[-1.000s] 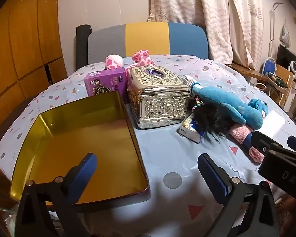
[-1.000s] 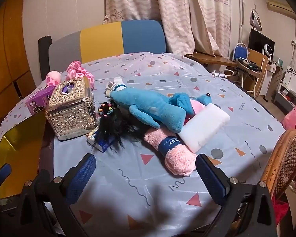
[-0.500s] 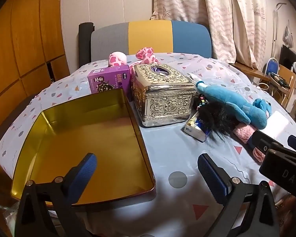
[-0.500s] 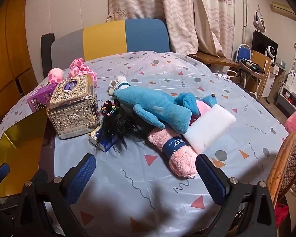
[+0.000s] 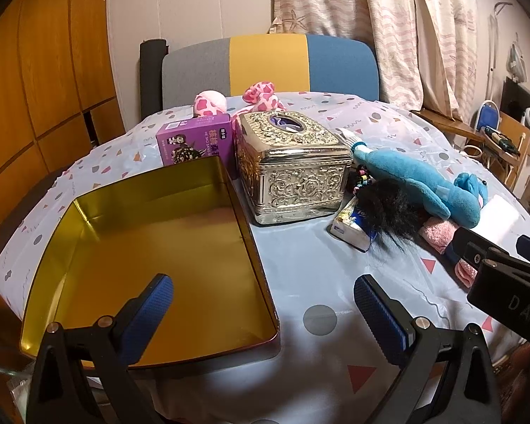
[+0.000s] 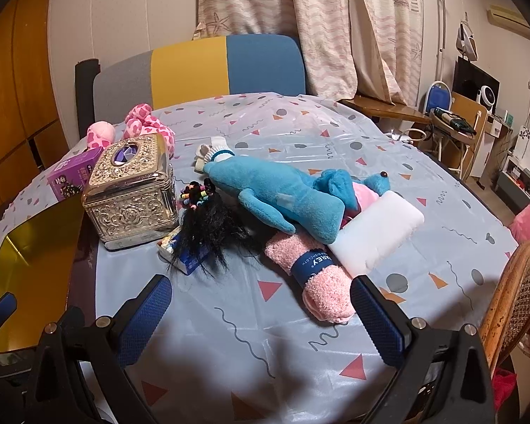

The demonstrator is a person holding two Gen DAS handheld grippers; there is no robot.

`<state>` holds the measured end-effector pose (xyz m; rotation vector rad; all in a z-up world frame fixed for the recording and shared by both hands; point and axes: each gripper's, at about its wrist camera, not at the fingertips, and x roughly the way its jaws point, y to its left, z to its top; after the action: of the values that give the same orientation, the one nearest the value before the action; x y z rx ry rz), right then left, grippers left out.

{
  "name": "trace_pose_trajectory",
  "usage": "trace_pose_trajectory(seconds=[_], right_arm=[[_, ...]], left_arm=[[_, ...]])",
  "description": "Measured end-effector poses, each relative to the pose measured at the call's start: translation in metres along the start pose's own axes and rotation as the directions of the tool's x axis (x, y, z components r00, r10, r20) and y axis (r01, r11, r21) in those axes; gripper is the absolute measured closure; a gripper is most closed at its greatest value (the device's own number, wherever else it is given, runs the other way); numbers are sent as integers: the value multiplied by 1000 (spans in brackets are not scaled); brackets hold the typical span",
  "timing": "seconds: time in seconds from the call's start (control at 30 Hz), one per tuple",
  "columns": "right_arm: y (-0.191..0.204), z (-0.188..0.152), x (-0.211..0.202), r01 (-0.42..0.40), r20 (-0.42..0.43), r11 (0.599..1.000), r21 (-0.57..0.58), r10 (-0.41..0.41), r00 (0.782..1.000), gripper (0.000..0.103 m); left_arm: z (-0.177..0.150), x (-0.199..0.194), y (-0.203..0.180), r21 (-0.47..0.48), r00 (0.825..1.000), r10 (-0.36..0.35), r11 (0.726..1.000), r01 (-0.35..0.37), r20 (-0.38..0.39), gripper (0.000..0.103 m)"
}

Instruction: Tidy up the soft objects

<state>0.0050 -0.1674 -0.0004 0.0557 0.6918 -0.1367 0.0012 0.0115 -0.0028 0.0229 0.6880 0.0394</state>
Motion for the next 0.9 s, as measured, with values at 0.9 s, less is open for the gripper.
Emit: trace_pose_trajectory(seconds=[0.9], right_arm=[[-16,7,-1,6,15,1000,21,-6,1000,0]], left_arm=[[1,-5,-9,35,1000,-3,999,2,12,0]])
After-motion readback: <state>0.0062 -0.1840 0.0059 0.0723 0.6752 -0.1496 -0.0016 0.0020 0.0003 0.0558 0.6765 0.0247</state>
